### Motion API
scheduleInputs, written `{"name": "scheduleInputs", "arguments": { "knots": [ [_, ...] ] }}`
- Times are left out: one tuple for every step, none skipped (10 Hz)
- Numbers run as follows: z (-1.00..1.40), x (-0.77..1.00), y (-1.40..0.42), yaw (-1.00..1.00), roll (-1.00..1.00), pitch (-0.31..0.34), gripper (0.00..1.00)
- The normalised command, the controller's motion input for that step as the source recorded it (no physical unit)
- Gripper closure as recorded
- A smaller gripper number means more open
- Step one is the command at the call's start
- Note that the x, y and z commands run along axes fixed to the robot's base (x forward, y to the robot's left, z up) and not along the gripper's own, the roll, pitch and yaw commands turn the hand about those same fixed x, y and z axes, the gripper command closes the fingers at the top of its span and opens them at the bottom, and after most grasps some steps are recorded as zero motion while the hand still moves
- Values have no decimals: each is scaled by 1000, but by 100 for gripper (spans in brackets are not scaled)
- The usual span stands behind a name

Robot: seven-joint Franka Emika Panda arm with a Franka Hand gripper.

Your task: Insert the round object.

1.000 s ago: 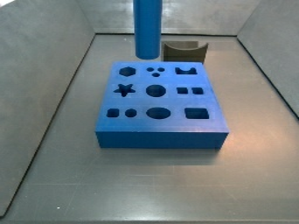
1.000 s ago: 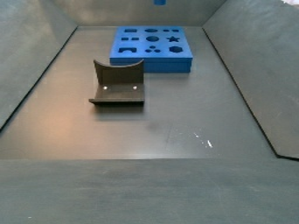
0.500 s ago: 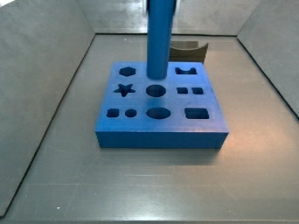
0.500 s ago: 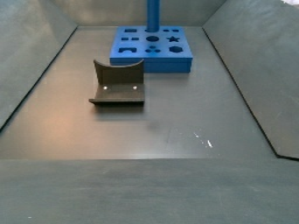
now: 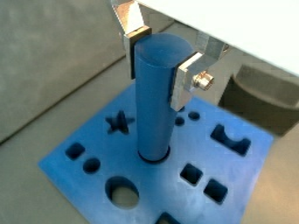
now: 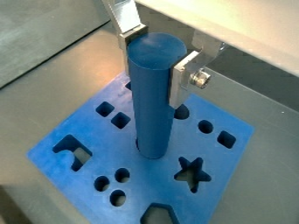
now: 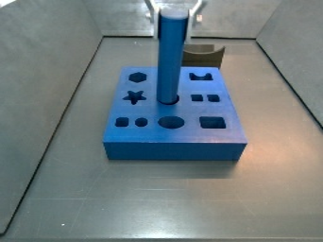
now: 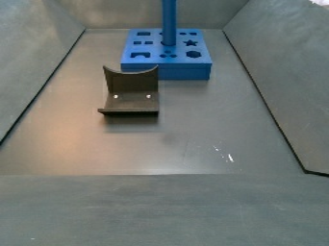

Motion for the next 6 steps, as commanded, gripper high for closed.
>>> {"name": "scheduleInputs", "arguments": {
  "knots": [
    [-437, 306, 0, 0, 0, 0, 100],
    [-440, 294, 0, 0, 0, 0, 100],
    [-469, 157, 0, 0, 31, 0, 100],
    [-417, 51, 3, 0, 120, 0, 100],
    [-257, 37, 111, 0, 131, 3, 100],
    [-180, 74, 157, 0, 134, 34, 100]
  ]
}}
